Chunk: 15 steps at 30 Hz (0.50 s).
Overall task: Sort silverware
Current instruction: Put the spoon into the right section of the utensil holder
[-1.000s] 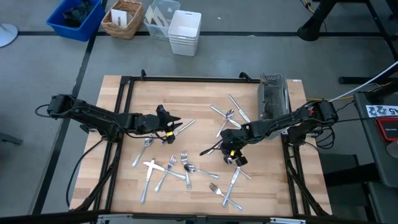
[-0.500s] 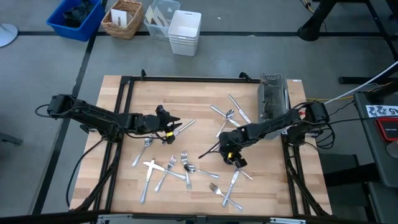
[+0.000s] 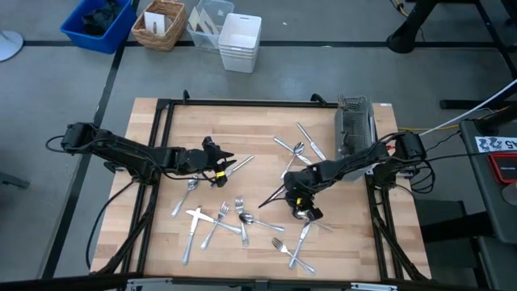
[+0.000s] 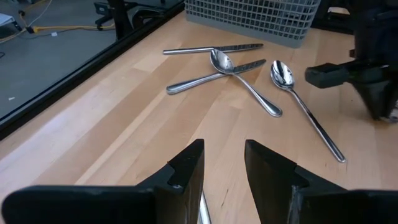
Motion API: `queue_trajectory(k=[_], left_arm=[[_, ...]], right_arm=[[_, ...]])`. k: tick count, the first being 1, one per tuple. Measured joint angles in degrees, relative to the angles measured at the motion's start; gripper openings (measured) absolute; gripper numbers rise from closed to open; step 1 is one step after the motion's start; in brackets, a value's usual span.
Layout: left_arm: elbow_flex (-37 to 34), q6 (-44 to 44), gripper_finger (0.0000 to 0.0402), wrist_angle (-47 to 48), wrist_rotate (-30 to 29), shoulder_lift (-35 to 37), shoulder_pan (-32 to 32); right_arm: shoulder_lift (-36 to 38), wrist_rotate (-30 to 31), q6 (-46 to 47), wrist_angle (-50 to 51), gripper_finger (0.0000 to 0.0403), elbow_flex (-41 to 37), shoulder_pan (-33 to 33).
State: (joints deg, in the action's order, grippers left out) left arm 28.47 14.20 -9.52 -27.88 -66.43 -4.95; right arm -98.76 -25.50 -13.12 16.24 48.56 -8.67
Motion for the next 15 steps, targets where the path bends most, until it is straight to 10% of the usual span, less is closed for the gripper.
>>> queue_trajectory(k=[15], left_arm=[[0.0, 0.0, 0.0109, 0.07, 0.02, 0.0, 0.0]], right_arm=[[-0.24, -1.1, 3.54, 8.92, 0.0004, 7.81, 0.0]])
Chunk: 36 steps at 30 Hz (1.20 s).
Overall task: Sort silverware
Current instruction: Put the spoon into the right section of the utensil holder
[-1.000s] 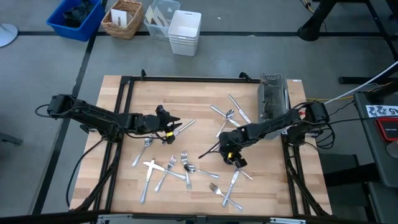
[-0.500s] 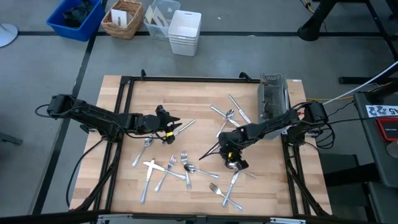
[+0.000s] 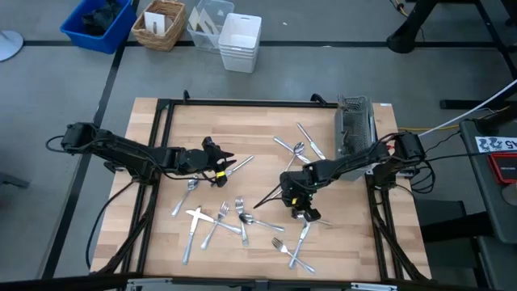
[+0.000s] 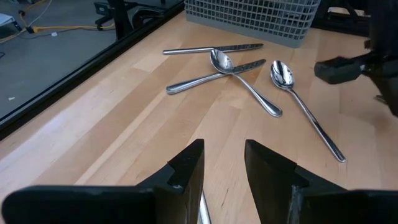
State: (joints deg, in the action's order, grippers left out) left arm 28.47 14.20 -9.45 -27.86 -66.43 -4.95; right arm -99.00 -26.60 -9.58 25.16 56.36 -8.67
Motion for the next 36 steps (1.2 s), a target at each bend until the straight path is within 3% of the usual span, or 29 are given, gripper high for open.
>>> queue_trajectory(k=[8, 26, 36], left_arm=[[0.0, 0.06, 0.0109, 0.45, 0.0, 0.0, -0.02], [0.0, 1.9, 0.0109, 3.09, -0.02, 0.0, -0.02], [0.0, 2.54, 0.0109, 3.05, -0.02, 0.0, -0.03]], right_arm=[[0.02, 5.01, -4.22, 15.24, 0.0003, 12.92, 0.02], [0.21, 32.99, -4.24, 45.13, 0.0002, 40.4, 0.07], [8.39, 48.75, 4.81, 52.75, 0.0002, 43.2, 0.07]])
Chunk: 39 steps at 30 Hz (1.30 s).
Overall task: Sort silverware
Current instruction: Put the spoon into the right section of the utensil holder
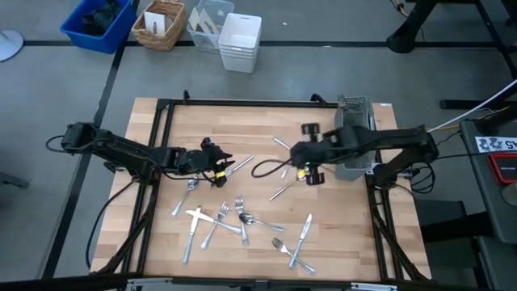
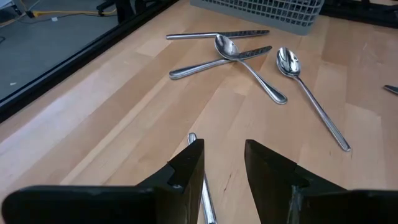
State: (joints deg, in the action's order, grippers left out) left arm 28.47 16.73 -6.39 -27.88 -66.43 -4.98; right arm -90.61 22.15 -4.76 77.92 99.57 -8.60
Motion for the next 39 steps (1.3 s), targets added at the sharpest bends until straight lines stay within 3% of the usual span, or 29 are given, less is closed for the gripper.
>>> queue_trajectory(k=[13, 23, 34, 39], left_arm=[[0.0, -0.24, 0.0109, 0.1, 0.0, 0.0, -0.01], [0.0, -2.14, 0.0109, 0.33, 0.0, 0.0, -0.01], [0.0, -2.14, 0.0109, 0.28, -0.02, 0.0, -0.01], [0.0, -2.14, 0.0109, 0.27, -0.02, 0.0, -0.01]], right_arm=[[12.08, 26.44, 20.85, 11.92, 0.0002, -0.79, -0.02], [21.16, 40.01, 33.41, 12.04, 0.0002, -19.73, -0.07], [22.26, 41.07, 49.05, 10.95, 0.0002, -36.02, -0.07], [22.26, 38.2, 54.43, 10.36, 0.0002, -40.73, -0.07]])
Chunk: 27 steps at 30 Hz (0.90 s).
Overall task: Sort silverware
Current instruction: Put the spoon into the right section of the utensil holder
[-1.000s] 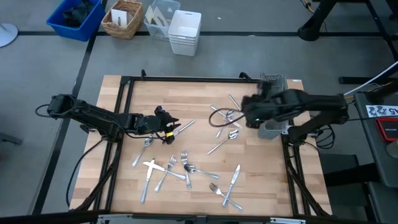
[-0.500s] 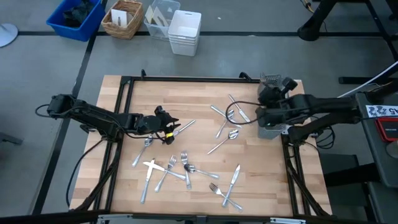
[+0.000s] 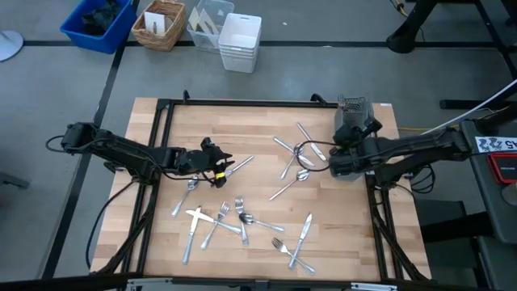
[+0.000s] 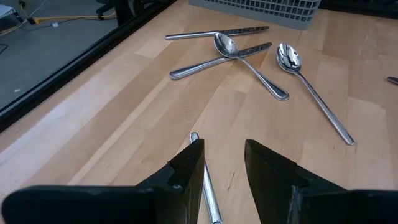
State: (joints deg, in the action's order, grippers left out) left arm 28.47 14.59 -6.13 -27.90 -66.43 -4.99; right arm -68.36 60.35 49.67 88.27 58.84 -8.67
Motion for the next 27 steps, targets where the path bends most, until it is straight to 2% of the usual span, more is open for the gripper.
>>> queue_trajectory(k=[4, 10, 21, 23, 27], left_arm=[[0.0, 0.0, 0.0109, 0.0, 0.01, 0.0, 0.0], [0.0, 0.0, 0.0109, -0.02, 0.0, 0.0, 0.0], [0.0, 3.44, 0.0109, 1.03, 0.46, 0.0, 0.0], [-0.02, 5.17, 0.0109, 2.58, 0.49, 0.0, 0.0], [-0.02, 9.42, 0.0109, 6.5, 0.54, 0.27, 0.0]], right_arm=[[0.0, -4.53, 2.91, 0.13, 0.0002, -2.57, 0.0], [0.0, -10.1, 2.53, 0.21, 0.0002, -4.1, 0.07], [0.0, -12.62, 1.1, 0.08, 0.0005, -4.12, 0.07], [0.0, -14.08, 1.13, 0.04, 0.0017, -4.12, 0.07], [-0.02, -16.98, 1.18, 0.02, 0.0067, -4.23, 0.07]])
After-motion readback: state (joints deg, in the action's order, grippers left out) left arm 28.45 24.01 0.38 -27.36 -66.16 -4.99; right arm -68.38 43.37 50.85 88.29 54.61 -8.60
